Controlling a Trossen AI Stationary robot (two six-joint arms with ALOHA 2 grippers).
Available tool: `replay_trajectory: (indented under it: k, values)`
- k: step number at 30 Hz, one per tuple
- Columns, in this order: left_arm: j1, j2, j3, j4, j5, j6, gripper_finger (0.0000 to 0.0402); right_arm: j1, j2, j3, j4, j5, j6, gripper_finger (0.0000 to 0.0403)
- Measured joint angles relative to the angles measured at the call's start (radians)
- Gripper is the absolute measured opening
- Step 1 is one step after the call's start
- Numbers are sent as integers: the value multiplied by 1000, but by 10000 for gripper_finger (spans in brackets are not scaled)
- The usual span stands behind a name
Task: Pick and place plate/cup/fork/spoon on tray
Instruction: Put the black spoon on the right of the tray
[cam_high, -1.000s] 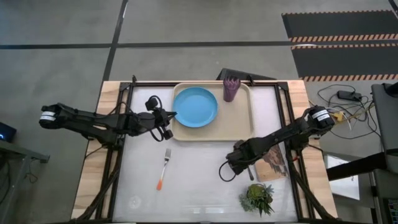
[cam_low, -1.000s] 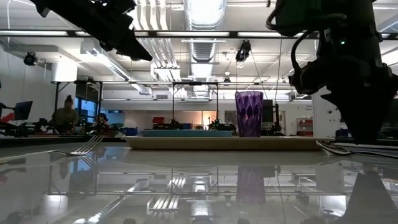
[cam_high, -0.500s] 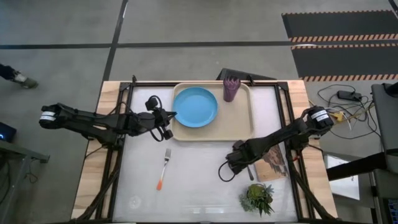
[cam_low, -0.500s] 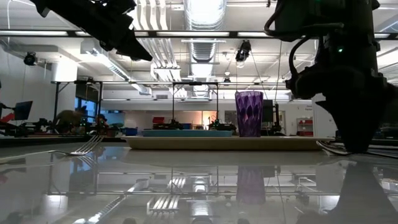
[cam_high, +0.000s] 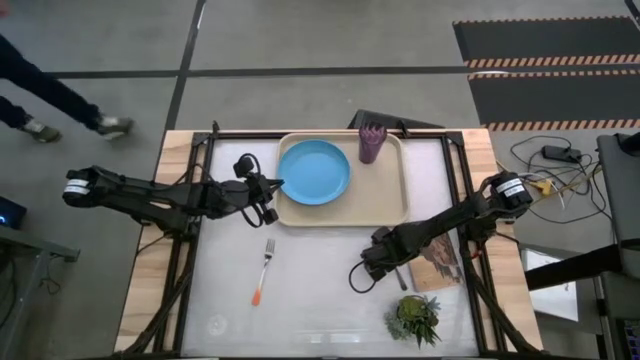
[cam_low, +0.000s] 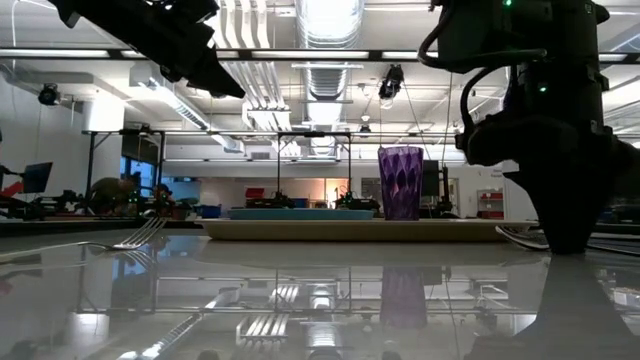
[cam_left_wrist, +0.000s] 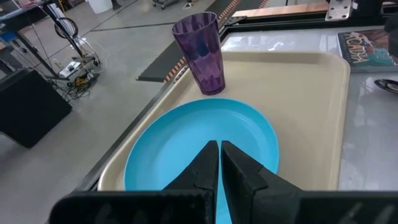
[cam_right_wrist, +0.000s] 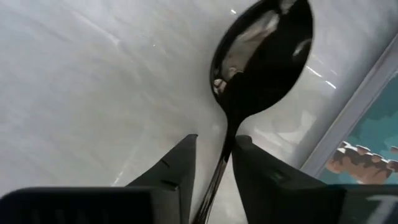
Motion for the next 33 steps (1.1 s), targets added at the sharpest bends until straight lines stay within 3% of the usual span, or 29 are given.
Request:
replay_trajectory:
  k: [9, 21, 33]
  values:
    - [0, 0, 0, 0, 0, 0, 1, 0, -2, 0, 14, 1, -2, 13]
    - [0, 0, 0, 0, 0, 0, 1, -67, -107, 14, 15, 7, -7, 9]
    - [0, 0, 0, 0, 0, 0, 1, -302, -133, 184, -42, -64, -90, 9]
